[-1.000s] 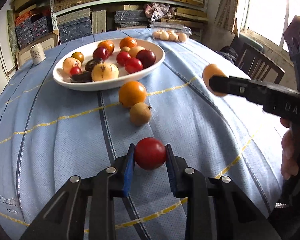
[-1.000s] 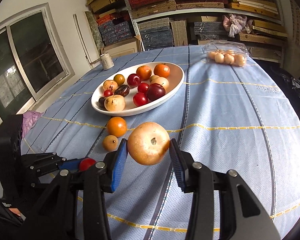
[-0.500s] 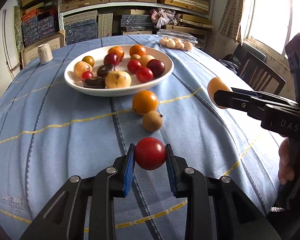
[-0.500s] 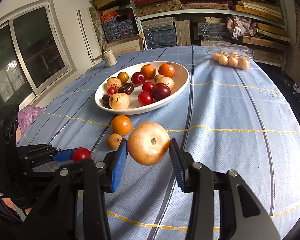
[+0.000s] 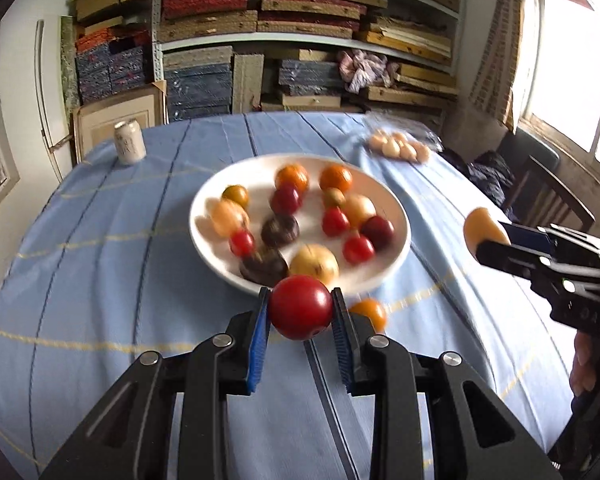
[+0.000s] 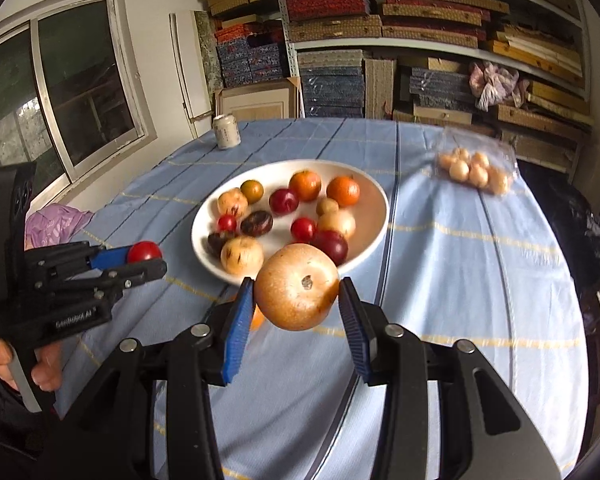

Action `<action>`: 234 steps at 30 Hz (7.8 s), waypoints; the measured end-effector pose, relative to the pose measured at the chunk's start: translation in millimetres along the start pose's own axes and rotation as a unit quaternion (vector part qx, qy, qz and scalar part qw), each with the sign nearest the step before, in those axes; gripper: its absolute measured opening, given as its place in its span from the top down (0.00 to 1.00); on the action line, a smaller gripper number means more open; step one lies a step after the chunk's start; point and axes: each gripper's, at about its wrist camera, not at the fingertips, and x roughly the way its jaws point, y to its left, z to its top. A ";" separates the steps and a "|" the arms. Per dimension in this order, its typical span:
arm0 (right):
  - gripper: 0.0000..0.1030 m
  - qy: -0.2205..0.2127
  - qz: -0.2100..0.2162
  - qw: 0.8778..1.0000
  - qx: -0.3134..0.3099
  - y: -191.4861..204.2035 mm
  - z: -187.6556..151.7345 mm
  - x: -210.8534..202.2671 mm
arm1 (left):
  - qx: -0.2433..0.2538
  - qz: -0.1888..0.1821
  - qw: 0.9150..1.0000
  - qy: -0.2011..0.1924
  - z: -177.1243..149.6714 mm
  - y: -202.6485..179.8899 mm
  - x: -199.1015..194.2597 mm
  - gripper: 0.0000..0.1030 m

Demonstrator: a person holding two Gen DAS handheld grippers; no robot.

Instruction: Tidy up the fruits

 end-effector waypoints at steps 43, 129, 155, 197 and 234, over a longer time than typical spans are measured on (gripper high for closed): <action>0.37 0.024 0.011 0.999 -0.028 4.4 11.6 61.9 | -0.062 0.046 0.997 -0.002 30.9 42.4 40.6 0.30; 0.73 0.015 0.025 0.996 0.081 -27.8 -93.9 15.0 | 0.037 0.046 0.995 0.075 -42.4 -68.8 74.2 0.30; 0.73 0.017 0.026 0.996 0.083 -29.2 -95.0 16.4 | 0.026 0.023 0.996 0.082 -45.8 -65.3 68.7 0.62; 0.73 0.070 0.017 0.996 0.052 -64.7 76.8 134.3 | -0.009 0.019 0.998 0.066 63.0 -29.1 120.7 0.62; 0.04 -0.051 -0.039 0.996 0.068 43.8 -90.0 -116.0 | -0.014 0.063 0.995 -0.072 -69.4 -50.1 -114.9 0.04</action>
